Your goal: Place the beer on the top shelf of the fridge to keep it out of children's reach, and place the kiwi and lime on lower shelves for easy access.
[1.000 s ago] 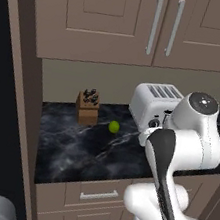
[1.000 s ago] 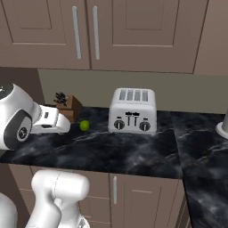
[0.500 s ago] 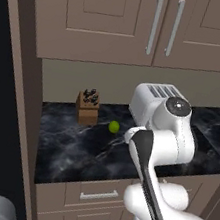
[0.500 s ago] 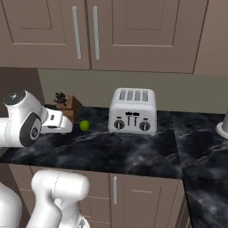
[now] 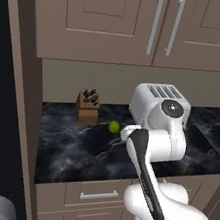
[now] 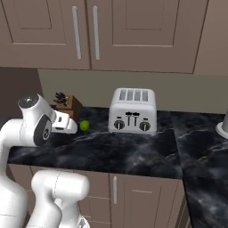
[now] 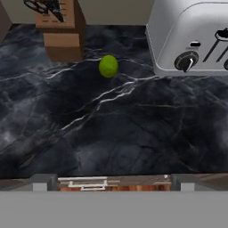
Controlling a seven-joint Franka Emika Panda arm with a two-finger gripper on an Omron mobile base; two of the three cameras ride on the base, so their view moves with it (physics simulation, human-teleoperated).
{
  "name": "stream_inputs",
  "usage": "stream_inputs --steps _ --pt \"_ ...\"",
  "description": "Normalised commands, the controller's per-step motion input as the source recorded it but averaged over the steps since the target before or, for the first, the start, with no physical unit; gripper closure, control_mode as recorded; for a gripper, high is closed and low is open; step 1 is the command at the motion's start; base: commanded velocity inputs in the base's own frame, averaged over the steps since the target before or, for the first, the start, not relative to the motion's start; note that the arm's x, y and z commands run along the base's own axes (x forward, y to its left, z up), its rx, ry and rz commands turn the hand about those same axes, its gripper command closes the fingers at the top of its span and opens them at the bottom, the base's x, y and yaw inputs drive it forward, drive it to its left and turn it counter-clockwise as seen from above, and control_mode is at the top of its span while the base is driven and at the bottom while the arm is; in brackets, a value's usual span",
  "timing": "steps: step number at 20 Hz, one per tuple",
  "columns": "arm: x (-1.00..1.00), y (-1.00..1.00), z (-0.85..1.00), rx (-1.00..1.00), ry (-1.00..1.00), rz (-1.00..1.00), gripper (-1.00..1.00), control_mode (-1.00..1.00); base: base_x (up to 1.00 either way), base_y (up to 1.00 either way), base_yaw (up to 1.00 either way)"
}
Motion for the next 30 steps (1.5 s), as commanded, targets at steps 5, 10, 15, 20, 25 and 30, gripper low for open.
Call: stream_inputs --steps 5,10,15,20,25,30 --pt "0.18 0.00 -0.15 0.00 0.00 0.00 -1.00 -1.00 0.00 0.00 0.00" --pt "0.19 0.00 -0.18 0.00 0.00 0.00 -1.00 -1.00 0.00 0.00 0.00" --pt "0.25 0.00 -0.12 0.00 0.00 0.00 -1.00 -1.00 0.00 0.00 0.00" --pt "0.38 0.00 -0.08 0.00 0.00 0.00 -1.00 -1.00 0.00 0.00 0.00" --pt "0.37 0.02 -0.12 0.00 0.00 0.00 -1.00 -1.00 0.00 0.00 0.00" --pt "0.31 0.02 -0.16 0.00 0.00 0.00 -1.00 -1.00 0.00 0.00 0.00"
